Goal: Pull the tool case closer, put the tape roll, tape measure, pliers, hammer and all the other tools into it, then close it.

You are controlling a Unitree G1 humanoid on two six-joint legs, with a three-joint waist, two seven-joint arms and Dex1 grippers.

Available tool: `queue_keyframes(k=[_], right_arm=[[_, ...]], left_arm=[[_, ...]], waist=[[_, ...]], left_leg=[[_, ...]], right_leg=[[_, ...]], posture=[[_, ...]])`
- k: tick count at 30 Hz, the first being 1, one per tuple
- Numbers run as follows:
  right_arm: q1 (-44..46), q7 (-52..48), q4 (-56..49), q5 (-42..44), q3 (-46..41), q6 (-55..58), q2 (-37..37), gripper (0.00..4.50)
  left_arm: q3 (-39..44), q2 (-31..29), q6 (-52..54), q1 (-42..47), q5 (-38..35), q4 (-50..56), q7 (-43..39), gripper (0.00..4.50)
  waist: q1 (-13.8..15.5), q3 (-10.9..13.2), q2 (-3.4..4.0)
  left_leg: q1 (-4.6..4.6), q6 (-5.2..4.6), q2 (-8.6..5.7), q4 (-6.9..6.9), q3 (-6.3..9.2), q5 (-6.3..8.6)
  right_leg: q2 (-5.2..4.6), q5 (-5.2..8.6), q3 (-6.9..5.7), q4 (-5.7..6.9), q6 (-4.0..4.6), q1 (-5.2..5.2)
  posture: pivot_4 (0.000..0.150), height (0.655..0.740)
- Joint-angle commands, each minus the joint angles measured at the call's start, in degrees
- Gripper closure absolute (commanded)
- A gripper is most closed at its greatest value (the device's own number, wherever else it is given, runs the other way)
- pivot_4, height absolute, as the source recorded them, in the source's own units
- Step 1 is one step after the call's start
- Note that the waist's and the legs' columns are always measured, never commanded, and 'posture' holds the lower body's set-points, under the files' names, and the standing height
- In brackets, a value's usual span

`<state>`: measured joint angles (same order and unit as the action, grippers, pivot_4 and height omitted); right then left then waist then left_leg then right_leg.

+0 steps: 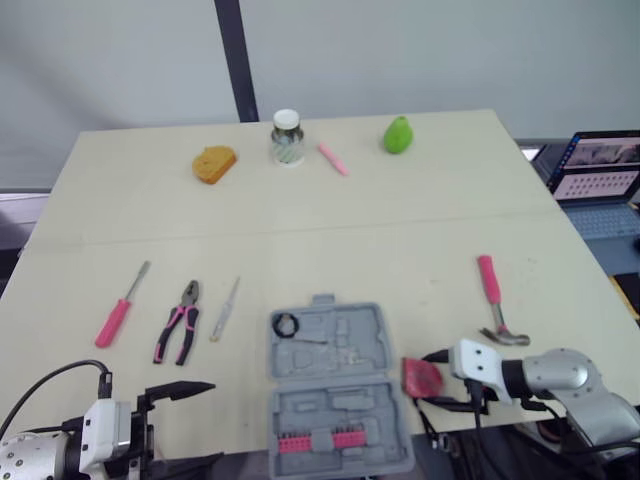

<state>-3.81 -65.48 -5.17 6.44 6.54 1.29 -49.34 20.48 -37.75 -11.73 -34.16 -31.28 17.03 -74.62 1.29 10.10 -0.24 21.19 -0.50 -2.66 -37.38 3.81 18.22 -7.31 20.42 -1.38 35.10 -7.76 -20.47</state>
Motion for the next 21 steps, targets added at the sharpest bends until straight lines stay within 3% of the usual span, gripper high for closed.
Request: queue_keyframes(k=[1,7,10,21], right_arm=[[-0.8,0.1,-1.6,0.9,-0.7,0.4,-0.4,1.54],[1.6,-2.8,-8.3,4.3,-3.8,9.1,-6.1,1.54],[7.6,-5.0,-12.0,5.6,-2.9,15.4,-9.4,1.54],[34.2,-9.6,-11.3,-3.7,13.7,31.9,-9.6,1.54]], left_arm=[[1.0,-0.3,0.1,-0.3,-1.0,1.1,0.4,0.00],[-0.4,-0.6,1.2,2.8,-1.1,0.2,0.5,0.00],[-1.9,0.0,1.5,5.2,-0.3,-0.9,0.9,0.00],[-3.7,0.9,2.5,7.9,0.0,-1.5,3.5,0.00]], waist=[[0.0,0.0,0.00],[0.0,0.1,0.12],[-0.2,0.1,0.16],[-0.7,0.1,0.16]], left_leg=[[0.00,0.00,0.00,0.00,0.00,0.00],[0.01,-0.01,-0.01,-0.02,0.00,0.01],[0.00,0.01,0.02,0.00,0.00,0.02],[0.16,0.06,0.12,0.08,0.04,0.06]], right_leg=[[0.00,0.00,0.00,0.00,0.00,0.00],[-0.02,-0.01,0.00,-0.01,0.00,0.00],[-0.01,-0.01,-0.01,-0.01,0.01,-0.02],[0.02,0.01,0.03,-0.16,0.05,-0.17]], posture=[[0.150,0.7356],[0.150,0.7356],[0.150,0.7356],[0.150,0.7356]])
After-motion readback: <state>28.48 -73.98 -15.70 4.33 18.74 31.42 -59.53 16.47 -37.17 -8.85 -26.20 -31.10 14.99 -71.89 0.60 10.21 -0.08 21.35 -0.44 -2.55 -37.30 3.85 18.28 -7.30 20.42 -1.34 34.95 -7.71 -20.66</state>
